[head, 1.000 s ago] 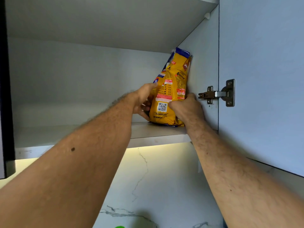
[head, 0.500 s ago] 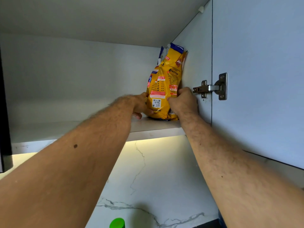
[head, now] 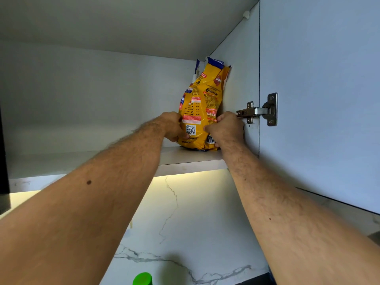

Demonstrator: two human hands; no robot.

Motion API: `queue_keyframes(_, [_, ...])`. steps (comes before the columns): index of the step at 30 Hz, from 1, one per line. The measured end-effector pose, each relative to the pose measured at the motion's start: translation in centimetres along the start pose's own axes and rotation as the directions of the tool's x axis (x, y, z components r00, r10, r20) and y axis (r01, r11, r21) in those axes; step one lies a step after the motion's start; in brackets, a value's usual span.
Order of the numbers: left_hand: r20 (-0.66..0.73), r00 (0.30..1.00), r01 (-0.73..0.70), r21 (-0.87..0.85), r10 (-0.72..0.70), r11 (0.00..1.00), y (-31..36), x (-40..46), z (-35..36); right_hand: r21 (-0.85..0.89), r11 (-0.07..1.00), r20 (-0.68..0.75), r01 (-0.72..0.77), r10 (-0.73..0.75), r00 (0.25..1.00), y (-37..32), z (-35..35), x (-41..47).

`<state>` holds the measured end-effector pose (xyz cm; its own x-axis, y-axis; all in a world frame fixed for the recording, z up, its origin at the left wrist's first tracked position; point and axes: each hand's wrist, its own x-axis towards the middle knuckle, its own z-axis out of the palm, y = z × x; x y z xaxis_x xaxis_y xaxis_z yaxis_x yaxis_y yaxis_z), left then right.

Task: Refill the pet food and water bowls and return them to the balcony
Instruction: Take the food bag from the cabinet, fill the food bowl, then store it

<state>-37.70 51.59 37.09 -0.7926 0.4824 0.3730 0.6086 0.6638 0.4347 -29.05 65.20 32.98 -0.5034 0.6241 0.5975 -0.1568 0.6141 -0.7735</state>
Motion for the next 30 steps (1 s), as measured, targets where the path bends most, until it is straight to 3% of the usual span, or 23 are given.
queue_keyframes(6, [-0.029,0.999,-0.038,0.089,0.04,0.995,0.4,-0.7,0.6,-0.022,1.0,-0.027,0.015,-0.016,1.0,0.2,0.0,0.1])
queue_keyframes(14, [-0.129,0.99,-0.008,0.359,0.058,0.933,2.3,-4.1,0.3,0.049,0.999,-0.063,-0.014,0.018,0.998,0.4,-0.1,0.2])
queue_keyframes(19, [-0.226,0.963,-0.073,0.315,0.149,0.946,1.8,-10.3,-1.2,0.029,0.994,-0.068,0.102,-0.1,0.993,-0.6,-1.7,-1.6])
queue_keyframes(23, [-0.244,0.965,-0.036,0.235,0.095,0.971,-0.2,-14.8,-2.5,-0.08,0.97,0.018,0.228,-0.228,0.974,-1.2,-3.5,-4.6])
queue_keyframes(30, [-0.261,0.964,0.003,0.21,0.054,0.978,-0.4,-18.8,-2.9,-0.145,0.959,0.031,0.242,-0.24,0.97,-1.1,-7.3,-10.5])
